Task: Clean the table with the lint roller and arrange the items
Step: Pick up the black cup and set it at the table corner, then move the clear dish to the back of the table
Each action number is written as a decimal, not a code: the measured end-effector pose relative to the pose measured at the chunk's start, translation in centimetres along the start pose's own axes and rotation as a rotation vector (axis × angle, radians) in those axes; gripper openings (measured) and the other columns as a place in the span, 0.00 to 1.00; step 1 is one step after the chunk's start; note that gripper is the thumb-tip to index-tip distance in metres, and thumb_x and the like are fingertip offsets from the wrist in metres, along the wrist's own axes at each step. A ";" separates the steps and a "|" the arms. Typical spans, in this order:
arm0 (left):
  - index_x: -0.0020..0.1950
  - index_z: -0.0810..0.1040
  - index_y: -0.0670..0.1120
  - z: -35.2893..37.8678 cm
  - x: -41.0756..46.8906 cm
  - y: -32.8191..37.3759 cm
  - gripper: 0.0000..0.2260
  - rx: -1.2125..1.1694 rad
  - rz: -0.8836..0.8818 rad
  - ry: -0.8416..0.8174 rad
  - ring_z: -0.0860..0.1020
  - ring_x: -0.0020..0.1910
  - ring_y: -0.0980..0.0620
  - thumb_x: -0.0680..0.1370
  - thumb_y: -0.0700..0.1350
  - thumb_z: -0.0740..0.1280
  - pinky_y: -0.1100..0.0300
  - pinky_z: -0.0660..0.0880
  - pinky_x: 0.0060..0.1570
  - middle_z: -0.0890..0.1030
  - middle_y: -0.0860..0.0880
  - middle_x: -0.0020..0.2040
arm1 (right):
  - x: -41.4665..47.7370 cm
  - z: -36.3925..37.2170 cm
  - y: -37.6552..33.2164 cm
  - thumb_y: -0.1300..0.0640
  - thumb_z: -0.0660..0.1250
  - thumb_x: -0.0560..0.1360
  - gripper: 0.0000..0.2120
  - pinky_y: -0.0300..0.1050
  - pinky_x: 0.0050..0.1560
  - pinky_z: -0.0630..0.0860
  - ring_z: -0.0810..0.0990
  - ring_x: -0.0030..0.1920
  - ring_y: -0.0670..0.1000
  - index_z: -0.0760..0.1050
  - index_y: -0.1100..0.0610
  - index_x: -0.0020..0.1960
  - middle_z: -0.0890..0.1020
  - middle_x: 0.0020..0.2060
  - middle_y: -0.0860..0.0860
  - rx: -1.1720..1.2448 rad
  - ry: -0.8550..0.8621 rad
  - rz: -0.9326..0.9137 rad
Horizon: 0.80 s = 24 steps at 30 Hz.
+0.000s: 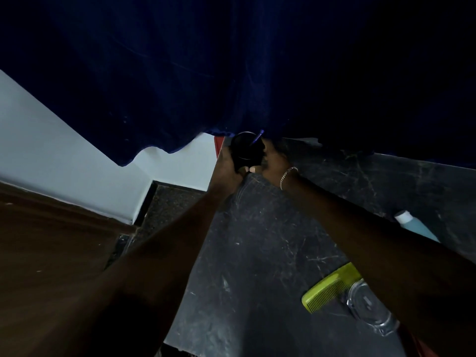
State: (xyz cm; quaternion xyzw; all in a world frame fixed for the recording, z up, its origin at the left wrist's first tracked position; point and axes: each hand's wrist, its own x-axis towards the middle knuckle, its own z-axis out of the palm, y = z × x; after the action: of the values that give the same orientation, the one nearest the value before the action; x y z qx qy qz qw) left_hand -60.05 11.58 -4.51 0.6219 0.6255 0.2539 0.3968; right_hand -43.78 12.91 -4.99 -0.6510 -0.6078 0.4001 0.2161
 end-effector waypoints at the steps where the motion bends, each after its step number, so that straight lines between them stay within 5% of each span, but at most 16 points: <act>1: 0.80 0.60 0.46 0.0 -0.2 0.0 0.35 0.004 -0.016 0.005 0.73 0.73 0.47 0.77 0.40 0.74 0.65 0.66 0.64 0.74 0.45 0.74 | -0.3 0.0 0.2 0.56 0.76 0.68 0.46 0.53 0.68 0.70 0.73 0.67 0.56 0.52 0.50 0.78 0.73 0.69 0.55 0.006 0.003 0.006; 6: 0.77 0.65 0.48 0.4 -3.2 -0.8 0.27 -0.003 -0.062 0.073 0.75 0.70 0.49 0.79 0.45 0.70 0.54 0.73 0.67 0.76 0.47 0.72 | -4.3 -0.2 0.6 0.47 0.72 0.69 0.48 0.56 0.74 0.63 0.67 0.72 0.56 0.46 0.46 0.79 0.65 0.75 0.55 0.028 0.074 0.059; 9: 0.79 0.63 0.51 0.8 -6.2 -1.7 0.27 0.051 -0.067 0.055 0.73 0.73 0.45 0.82 0.53 0.66 0.45 0.71 0.72 0.73 0.47 0.75 | -8.3 -0.1 1.1 0.48 0.69 0.75 0.42 0.41 0.72 0.53 0.62 0.74 0.56 0.48 0.52 0.79 0.62 0.76 0.56 -0.119 0.122 0.027; 12: 0.80 0.62 0.46 0.6 -9.5 -1.4 0.26 0.201 0.007 0.019 0.68 0.76 0.41 0.85 0.54 0.62 0.45 0.67 0.75 0.69 0.42 0.78 | -12.1 0.1 2.0 0.46 0.67 0.76 0.40 0.43 0.74 0.47 0.55 0.77 0.57 0.50 0.56 0.79 0.58 0.78 0.56 -0.183 0.140 -0.006; 16: 0.83 0.59 0.46 0.2 -14.3 -0.6 0.27 0.320 0.190 -0.045 0.58 0.82 0.45 0.86 0.55 0.57 0.49 0.60 0.80 0.61 0.44 0.83 | -17.6 0.0 3.3 0.39 0.61 0.76 0.40 0.60 0.74 0.61 0.55 0.78 0.56 0.49 0.55 0.79 0.56 0.78 0.55 -0.268 0.189 -0.067; 24: 0.85 0.52 0.50 2.6 -22.8 2.2 0.28 0.302 0.314 -0.115 0.45 0.84 0.54 0.86 0.56 0.55 0.47 0.50 0.83 0.49 0.50 0.86 | -30.2 -2.5 4.3 0.40 0.61 0.77 0.39 0.56 0.74 0.60 0.53 0.78 0.52 0.49 0.56 0.79 0.56 0.78 0.53 -0.340 0.276 -0.078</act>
State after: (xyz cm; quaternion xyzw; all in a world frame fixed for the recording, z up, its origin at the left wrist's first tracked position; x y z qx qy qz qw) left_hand -58.71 -10.99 -0.07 0.7773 0.5284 0.1803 0.2899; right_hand -37.38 -16.43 0.94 -0.7027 -0.6558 0.1903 0.1997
